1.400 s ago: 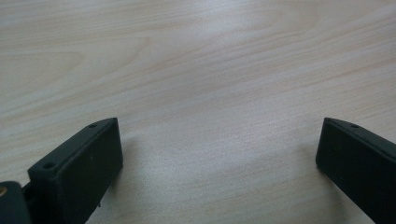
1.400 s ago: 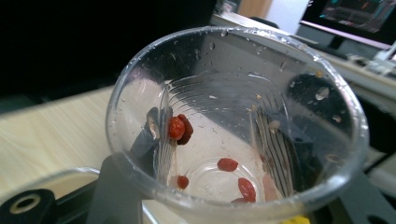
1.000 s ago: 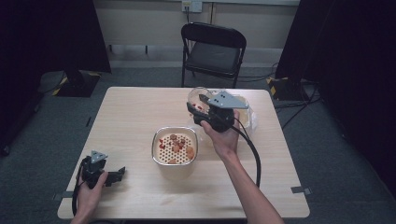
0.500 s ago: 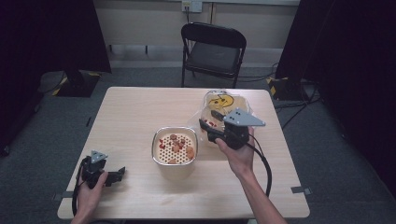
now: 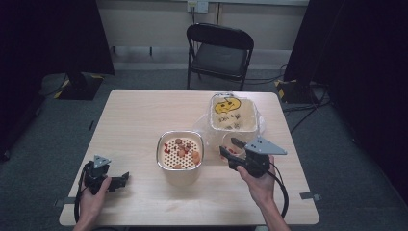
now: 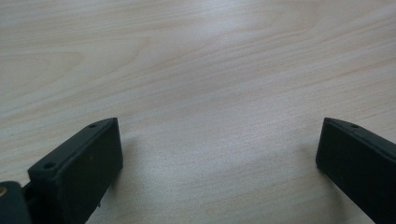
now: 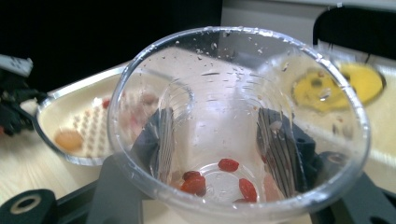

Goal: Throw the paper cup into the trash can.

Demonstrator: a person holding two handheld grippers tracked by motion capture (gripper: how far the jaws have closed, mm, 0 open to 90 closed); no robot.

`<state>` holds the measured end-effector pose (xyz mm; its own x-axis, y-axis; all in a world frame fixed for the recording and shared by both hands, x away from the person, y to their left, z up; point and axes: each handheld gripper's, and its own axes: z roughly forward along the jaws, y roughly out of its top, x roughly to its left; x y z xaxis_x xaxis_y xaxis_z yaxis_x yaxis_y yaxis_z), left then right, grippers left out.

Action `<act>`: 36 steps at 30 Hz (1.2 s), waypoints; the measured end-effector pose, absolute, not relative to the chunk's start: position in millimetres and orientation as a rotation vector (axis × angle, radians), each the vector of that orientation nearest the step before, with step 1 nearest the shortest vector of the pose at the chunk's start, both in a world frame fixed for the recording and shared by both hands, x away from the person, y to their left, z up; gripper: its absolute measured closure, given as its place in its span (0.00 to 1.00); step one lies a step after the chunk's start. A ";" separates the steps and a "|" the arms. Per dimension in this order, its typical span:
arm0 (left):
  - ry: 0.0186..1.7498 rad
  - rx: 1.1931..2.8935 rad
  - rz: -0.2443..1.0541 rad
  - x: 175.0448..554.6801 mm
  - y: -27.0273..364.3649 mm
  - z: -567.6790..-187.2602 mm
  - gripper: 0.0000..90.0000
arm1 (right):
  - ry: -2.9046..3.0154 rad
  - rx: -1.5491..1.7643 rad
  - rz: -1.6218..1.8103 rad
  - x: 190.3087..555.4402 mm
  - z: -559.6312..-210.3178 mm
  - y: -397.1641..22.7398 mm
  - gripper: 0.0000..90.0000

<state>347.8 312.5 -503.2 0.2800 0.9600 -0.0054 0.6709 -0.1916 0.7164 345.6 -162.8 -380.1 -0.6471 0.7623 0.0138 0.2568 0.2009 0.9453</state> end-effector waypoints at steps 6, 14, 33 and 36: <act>1.460 1.943 0.610 347.8 312.6 -503.2 0.00 | 2.062 1.009 1.389 340.7 -410.1 -172.7 0.52; 1.461 1.942 0.608 348.0 312.5 -503.3 0.00 | 2.025 1.020 1.437 343.4 -397.1 -176.1 0.52; 1.460 1.942 0.607 348.0 312.5 -503.3 0.00 | 1.922 1.097 1.391 450.0 -335.2 -171.2 0.44; 1.460 1.942 0.607 348.0 312.5 -503.3 0.00 | 1.922 1.122 1.371 460.6 -340.5 -167.2 0.39</act>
<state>348.0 312.5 -503.3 0.2806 0.9598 -0.0079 0.6713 -0.1903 0.7163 460.6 -167.2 -340.5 -0.5206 0.8524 0.0499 0.3245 0.1434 0.9349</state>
